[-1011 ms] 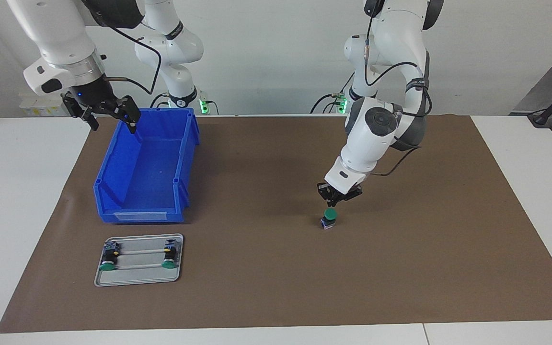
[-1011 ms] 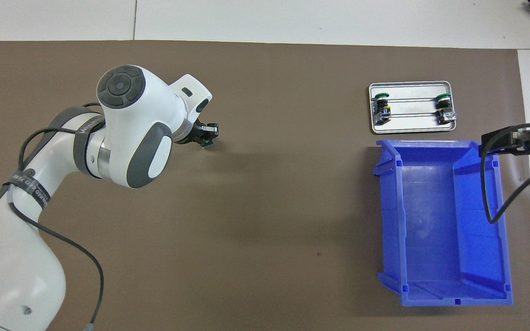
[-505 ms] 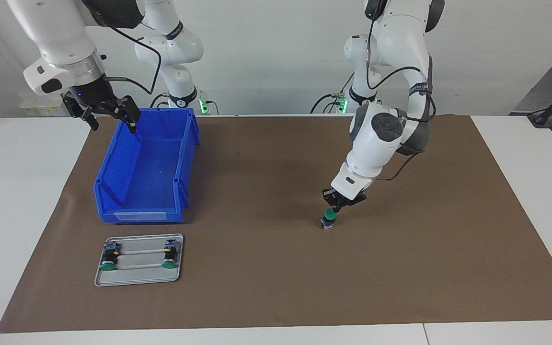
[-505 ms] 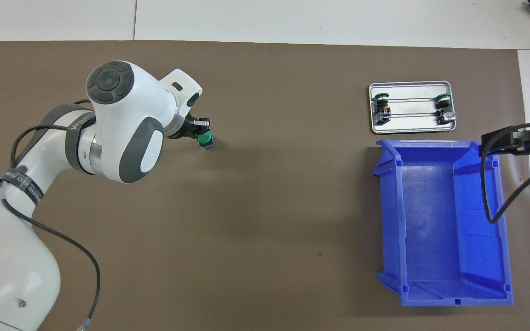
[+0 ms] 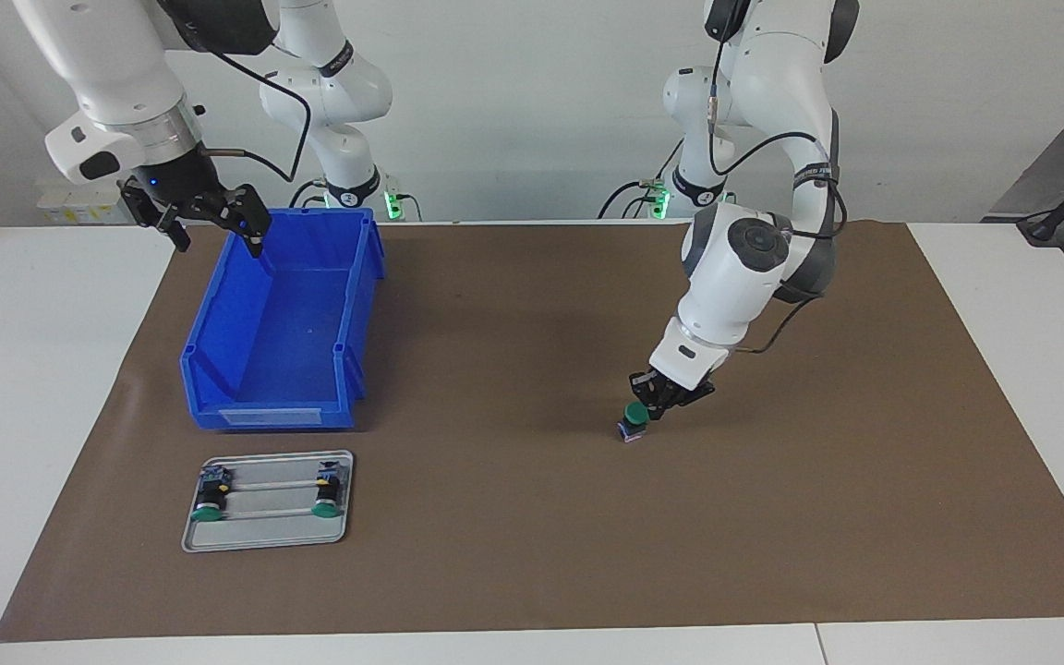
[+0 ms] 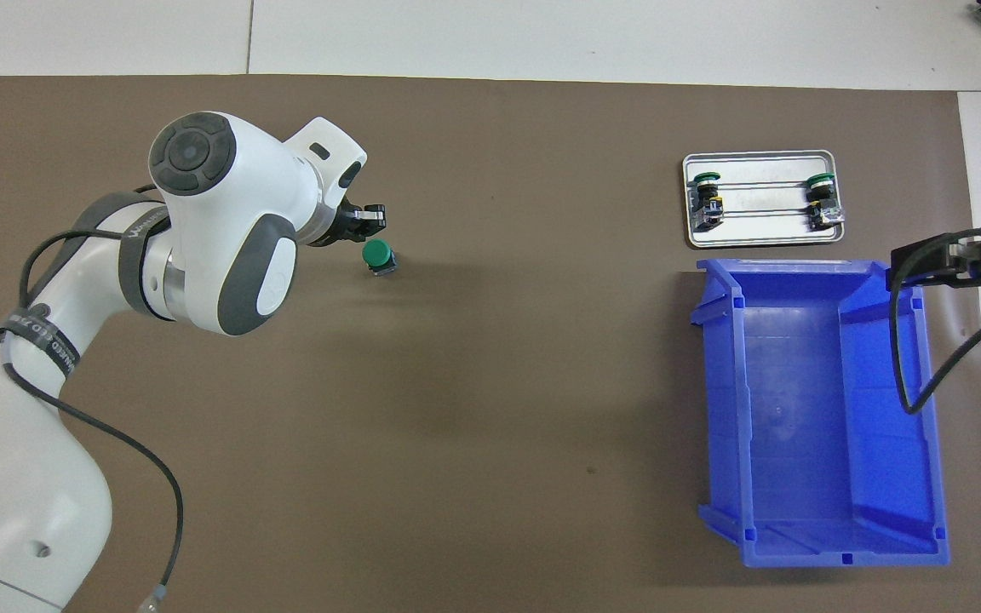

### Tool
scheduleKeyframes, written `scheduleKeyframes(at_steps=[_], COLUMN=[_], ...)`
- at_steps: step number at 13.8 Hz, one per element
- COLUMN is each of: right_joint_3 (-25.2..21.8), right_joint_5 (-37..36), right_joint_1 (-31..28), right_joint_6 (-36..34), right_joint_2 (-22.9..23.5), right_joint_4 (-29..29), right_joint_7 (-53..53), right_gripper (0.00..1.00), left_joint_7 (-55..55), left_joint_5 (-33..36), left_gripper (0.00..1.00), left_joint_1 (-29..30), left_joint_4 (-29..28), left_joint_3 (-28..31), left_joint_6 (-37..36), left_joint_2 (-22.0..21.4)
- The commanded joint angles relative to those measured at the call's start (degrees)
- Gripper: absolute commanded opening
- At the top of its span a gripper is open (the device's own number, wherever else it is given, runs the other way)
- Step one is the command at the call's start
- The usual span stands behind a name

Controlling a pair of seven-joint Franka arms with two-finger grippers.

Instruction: Place and press button with both arms

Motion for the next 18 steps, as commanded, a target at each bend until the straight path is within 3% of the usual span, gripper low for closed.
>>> scheduleKeyframes(at_steps=[1, 18], right_joint_3=[0.29, 0.29], right_joint_5=[-0.02, -0.02], right_joint_1=[-0.38, -0.38], right_joint_6=[-1.11, -1.11], right_joint_2=[0.02, 0.02], right_joint_4=[0.65, 0.65], right_joint_7=[-0.93, -0.93], right_gripper=[1.00, 1.00], left_joint_7=[-0.81, -0.90], left_joint_5=[0.14, 0.14], left_gripper=[0.00, 0.00], left_joint_1=[0.16, -0.10], left_joint_4=[0.77, -0.20], left_joint_3=[-0.19, -0.10], left_joint_6=[2.48, 4.50], left_joint_2=[2.05, 2.50])
